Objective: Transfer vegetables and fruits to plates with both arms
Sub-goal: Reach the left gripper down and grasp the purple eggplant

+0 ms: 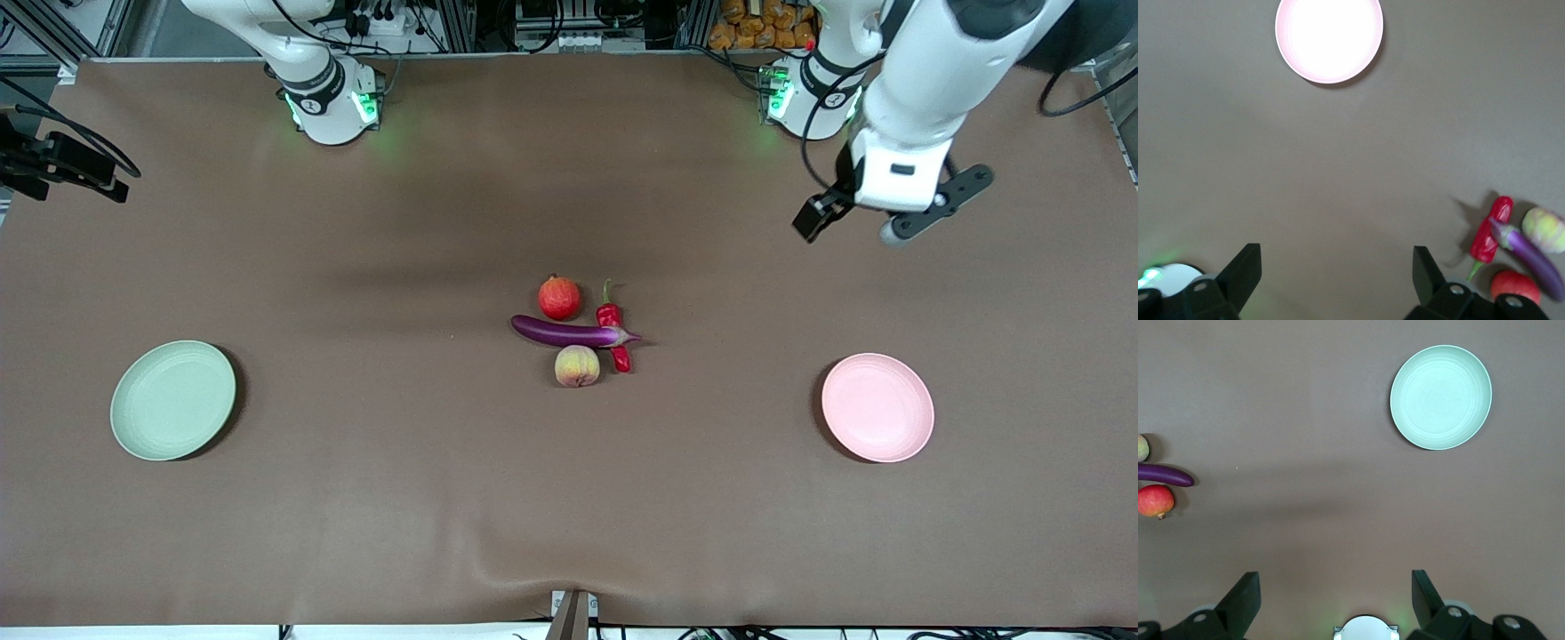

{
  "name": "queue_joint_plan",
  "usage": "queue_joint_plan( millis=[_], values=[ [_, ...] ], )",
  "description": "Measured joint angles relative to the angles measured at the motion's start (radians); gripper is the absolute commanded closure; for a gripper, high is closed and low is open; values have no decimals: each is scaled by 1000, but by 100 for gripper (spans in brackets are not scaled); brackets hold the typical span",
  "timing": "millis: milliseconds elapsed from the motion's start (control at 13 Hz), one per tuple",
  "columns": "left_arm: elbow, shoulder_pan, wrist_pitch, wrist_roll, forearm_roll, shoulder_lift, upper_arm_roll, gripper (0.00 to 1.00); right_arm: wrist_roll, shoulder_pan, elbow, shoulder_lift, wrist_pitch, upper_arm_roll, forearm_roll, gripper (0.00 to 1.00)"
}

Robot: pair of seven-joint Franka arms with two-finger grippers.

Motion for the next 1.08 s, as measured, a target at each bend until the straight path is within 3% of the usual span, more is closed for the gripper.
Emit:
queue_joint_plan(
  millis=[386, 772, 1081],
  values=[
    [-6, -57, 203, -441, 7, 168, -74, 0, 0, 0, 0, 0, -2, 0, 0, 0],
    [2, -165, 350, -812, 145, 357, -84, 0, 0, 0, 0, 0, -6, 0, 0, 0],
    [110, -241, 387, -1042, 205, 522, -81, 0, 0, 0, 0, 0, -8, 0, 0, 0]
  ],
)
